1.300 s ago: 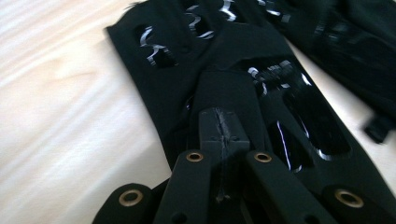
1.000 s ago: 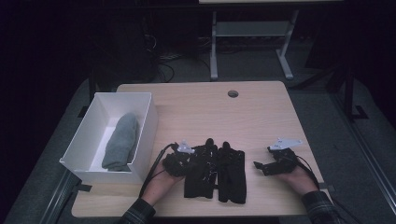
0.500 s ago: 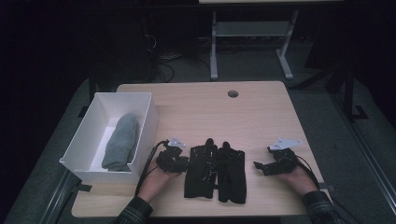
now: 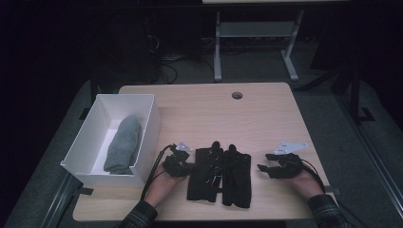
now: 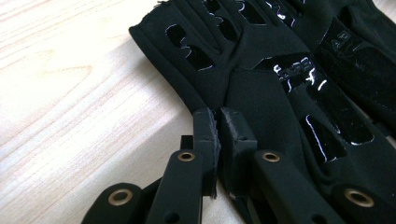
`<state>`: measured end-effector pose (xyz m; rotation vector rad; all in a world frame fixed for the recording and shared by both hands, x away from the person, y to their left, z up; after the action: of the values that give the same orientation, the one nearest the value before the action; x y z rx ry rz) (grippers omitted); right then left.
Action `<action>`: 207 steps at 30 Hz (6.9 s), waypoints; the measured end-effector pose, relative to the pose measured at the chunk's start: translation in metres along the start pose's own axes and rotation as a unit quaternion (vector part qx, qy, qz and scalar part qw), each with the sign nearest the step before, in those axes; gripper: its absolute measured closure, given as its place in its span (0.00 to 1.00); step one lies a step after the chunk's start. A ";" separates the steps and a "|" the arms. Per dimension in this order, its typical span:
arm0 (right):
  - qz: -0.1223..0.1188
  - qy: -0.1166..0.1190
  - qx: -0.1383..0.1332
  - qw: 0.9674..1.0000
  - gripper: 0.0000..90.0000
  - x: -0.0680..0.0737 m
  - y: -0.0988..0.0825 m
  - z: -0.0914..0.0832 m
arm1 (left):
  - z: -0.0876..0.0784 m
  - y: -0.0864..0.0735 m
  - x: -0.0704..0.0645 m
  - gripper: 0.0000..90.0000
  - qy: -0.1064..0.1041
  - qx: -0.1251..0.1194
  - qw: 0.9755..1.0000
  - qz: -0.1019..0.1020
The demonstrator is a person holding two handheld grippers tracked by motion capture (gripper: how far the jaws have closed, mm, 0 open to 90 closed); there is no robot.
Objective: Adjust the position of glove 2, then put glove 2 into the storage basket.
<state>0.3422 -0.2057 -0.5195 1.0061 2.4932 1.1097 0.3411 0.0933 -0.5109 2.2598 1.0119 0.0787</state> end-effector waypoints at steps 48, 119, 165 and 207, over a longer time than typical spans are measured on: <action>-0.072 0.152 0.031 0.985 1.00 0.077 0.031 0.041 | -0.042 0.049 -0.027 0.96 -0.160 -0.104 0.981 -0.028; -0.016 0.002 0.008 1.000 0.38 0.025 0.037 0.050 | -0.015 -0.008 -0.043 0.97 -0.050 0.044 0.992 0.105; -0.020 0.007 -0.009 1.000 0.33 0.029 0.036 0.053 | 0.002 0.003 -0.014 0.46 -0.049 0.040 0.986 0.156; -0.018 0.005 0.002 1.000 0.16 0.030 0.036 0.055 | -0.100 0.075 -0.012 0.75 -0.046 -0.028 0.996 0.071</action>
<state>0.3631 -0.1376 -0.5294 0.9543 2.5115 1.1020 0.3502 0.1022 -0.3862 2.2603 0.7912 0.0621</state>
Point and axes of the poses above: each handheld gripper's, and its own axes: z roughly forward along the jaws, y roughly out of its top, x roughly to its left, the point moved 7 cm from there along z, roughly forward along the jaws
